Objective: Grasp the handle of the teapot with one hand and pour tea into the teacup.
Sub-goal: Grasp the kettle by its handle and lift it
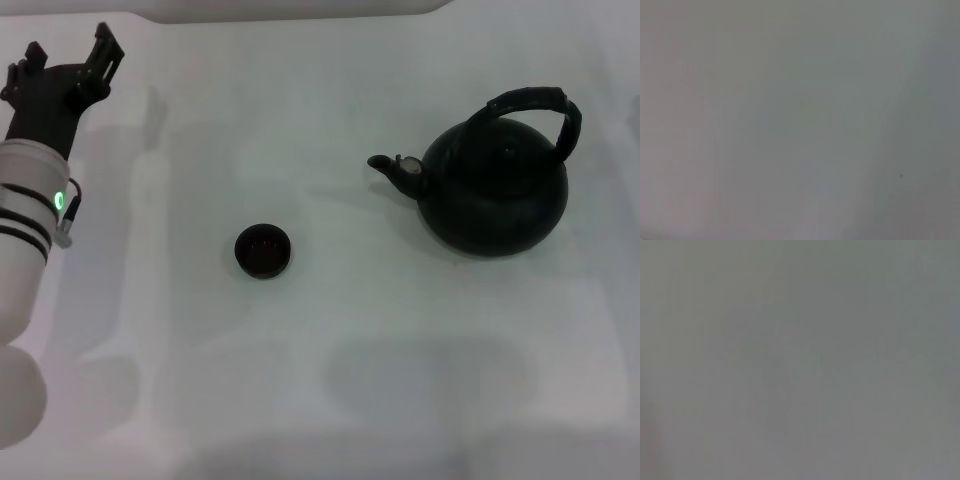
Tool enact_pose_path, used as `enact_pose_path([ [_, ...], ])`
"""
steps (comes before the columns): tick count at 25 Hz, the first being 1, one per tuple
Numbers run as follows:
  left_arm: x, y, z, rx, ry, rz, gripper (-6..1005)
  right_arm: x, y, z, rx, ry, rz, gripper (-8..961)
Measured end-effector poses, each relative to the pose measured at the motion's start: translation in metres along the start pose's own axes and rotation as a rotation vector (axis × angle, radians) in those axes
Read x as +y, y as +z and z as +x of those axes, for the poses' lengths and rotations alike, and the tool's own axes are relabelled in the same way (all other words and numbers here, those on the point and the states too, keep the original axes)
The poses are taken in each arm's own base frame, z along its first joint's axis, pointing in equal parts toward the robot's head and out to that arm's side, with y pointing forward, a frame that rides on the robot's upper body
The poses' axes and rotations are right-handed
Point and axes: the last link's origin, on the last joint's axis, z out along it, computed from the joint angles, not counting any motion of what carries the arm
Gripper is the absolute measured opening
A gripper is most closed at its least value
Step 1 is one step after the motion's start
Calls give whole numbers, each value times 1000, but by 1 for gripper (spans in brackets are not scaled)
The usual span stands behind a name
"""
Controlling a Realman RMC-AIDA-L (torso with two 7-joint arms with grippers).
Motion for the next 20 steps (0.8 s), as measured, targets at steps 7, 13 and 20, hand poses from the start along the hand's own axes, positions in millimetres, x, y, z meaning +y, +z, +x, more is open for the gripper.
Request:
enact_pose_path([
  [7,-6,-4,2,26,2,18,891,0,-35,-5,-27,132,-153,848],
  [13,-8,-3,1,22,14,19,891,6,-72,6,96,132,-350,847],
  [20,-4,-4,-2,13,22,6,891,26,-72,18,167,107,-449,847],
])
